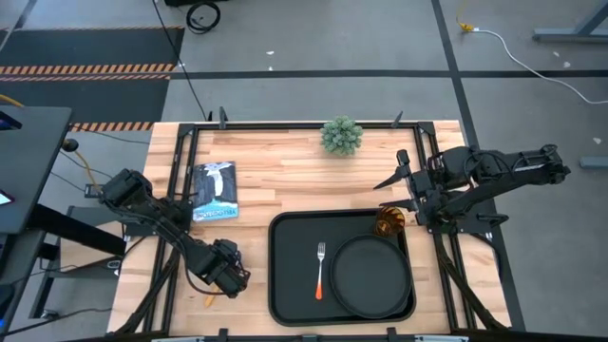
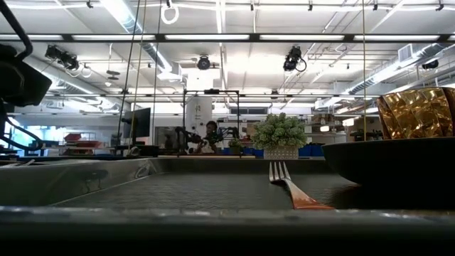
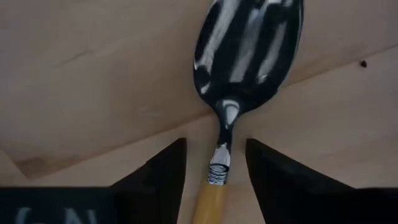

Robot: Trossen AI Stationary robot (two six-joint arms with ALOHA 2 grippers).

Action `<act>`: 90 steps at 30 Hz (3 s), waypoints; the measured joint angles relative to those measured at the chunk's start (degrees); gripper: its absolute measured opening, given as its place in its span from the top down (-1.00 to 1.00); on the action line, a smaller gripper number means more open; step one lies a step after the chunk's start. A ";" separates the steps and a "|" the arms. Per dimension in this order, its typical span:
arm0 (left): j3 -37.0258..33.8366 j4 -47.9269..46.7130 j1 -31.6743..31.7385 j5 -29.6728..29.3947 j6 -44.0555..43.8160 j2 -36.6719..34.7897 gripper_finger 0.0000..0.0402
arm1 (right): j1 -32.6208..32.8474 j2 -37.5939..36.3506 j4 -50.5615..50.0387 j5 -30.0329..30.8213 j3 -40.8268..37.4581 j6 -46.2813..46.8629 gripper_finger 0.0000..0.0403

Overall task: Pick and place plate/cup/fork/spoon on tray
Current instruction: Put the yellow spoon on the black tray to the left of the orange fork

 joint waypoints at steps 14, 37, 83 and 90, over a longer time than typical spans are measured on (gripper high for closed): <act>-0.02 0.64 1.12 1.60 -2.91 0.09 0.68 | 0.00 -4.98 -0.99 -5.98 0.02 1.74 0.02; 2.78 2.86 3.35 -10.75 -12.09 0.22 0.81 | 0.00 -4.98 -1.29 -6.07 0.04 1.46 0.08; 19.72 16.80 13.49 -20.75 -2.60 15.42 0.81 | 0.00 -4.85 0.06 -7.66 0.04 0.23 0.09; 19.50 17.01 13.64 -20.27 -3.19 16.61 0.74 | 0.00 -4.85 0.13 -7.67 0.04 0.23 0.09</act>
